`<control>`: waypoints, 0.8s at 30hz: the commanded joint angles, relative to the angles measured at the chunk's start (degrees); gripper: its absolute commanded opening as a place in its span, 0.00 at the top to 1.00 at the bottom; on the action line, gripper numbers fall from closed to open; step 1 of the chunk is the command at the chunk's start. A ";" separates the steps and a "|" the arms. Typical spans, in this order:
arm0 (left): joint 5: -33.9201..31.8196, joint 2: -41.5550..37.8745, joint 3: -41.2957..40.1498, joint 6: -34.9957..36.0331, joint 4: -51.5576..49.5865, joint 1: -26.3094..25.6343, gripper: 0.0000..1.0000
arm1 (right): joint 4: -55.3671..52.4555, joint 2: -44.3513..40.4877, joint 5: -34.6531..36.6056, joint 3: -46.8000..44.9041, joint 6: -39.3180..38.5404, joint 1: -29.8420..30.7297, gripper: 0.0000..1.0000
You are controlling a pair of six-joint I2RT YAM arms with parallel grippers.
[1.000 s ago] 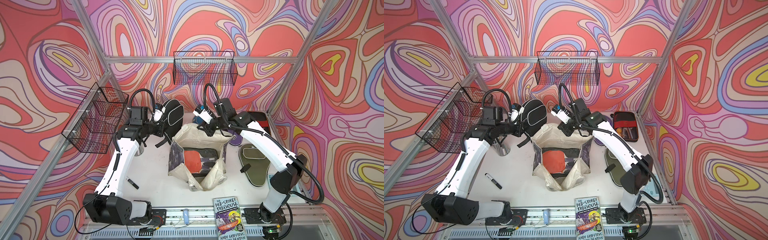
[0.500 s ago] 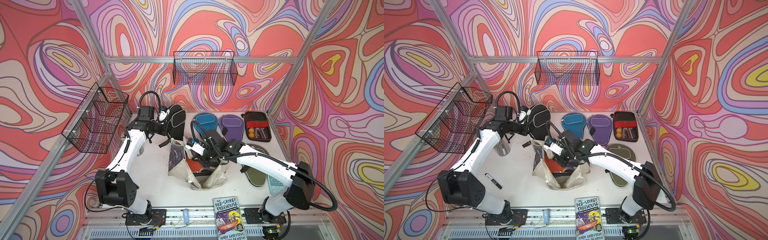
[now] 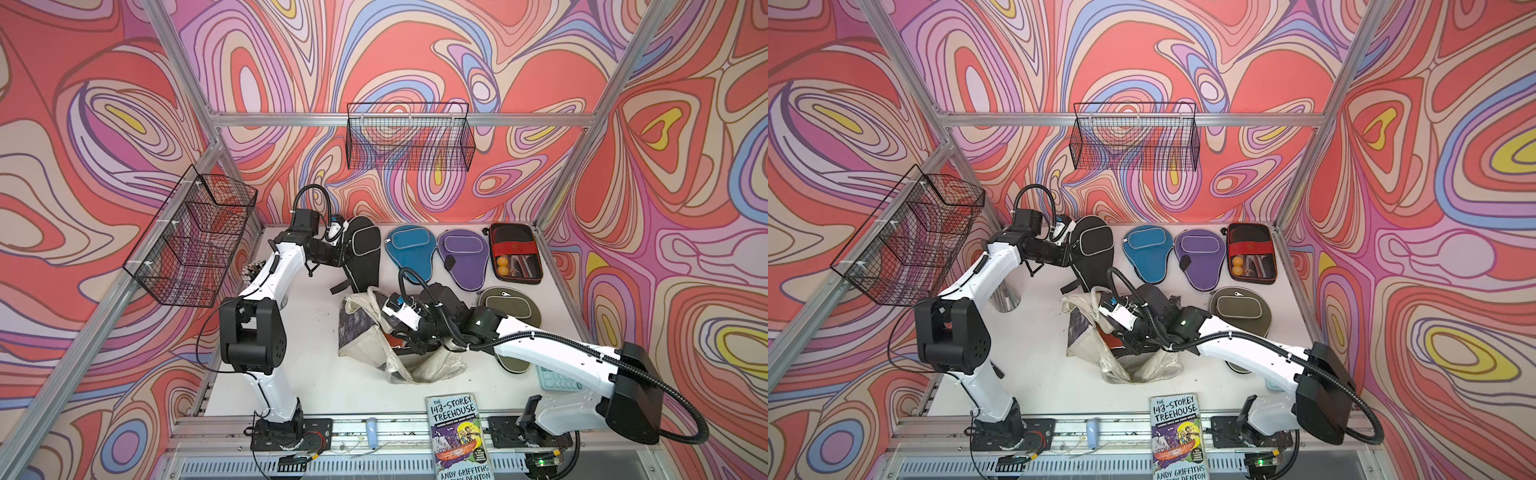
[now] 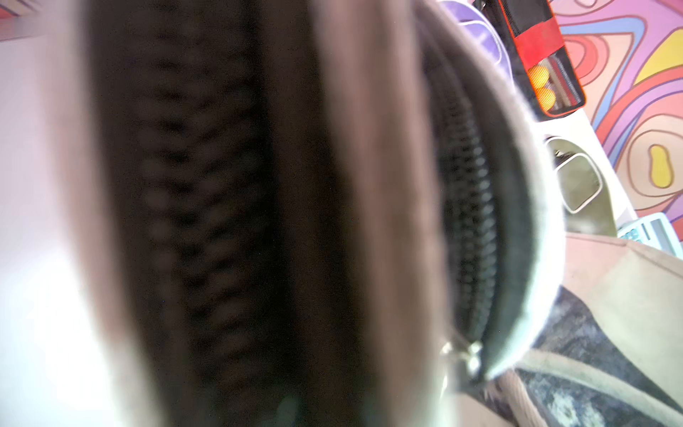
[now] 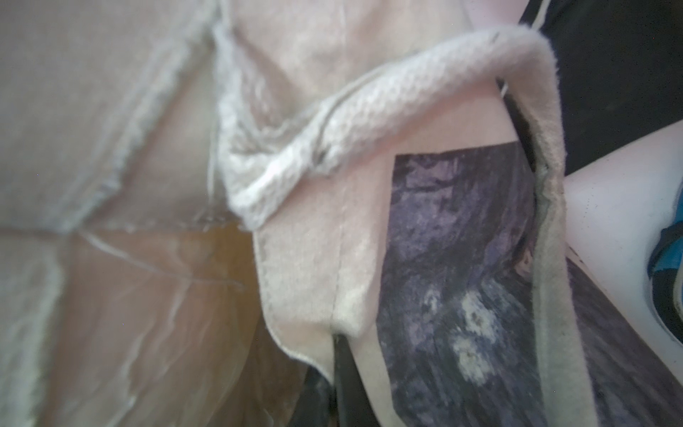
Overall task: Remove the ping pong set from the canvas bag
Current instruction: Place the ping pong set at the center of the board.
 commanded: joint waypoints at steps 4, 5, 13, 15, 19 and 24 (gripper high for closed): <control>-0.34 9.87 7.12 1.05 -2.39 0.97 1.00 | -1.91 1.17 0.72 -0.45 -0.30 0.18 1.00; -1.15 10.54 7.55 1.16 -2.75 0.96 1.00 | -1.27 0.82 0.43 -0.83 -0.44 0.12 1.00; -6.26 11.34 5.74 3.35 -3.37 2.22 1.00 | -3.99 3.34 -0.77 3.23 -3.20 0.14 1.00; -6.44 11.07 4.74 3.49 -2.87 2.87 1.00 | -3.36 3.53 -0.97 3.11 -2.58 0.10 1.00; -7.81 11.48 5.06 3.30 -2.33 3.70 1.00 | -2.03 3.21 -1.04 2.58 -0.74 0.16 1.00; -9.26 13.49 6.78 3.59 -3.53 3.79 1.00 | -1.15 2.49 -0.62 1.65 0.29 0.15 1.00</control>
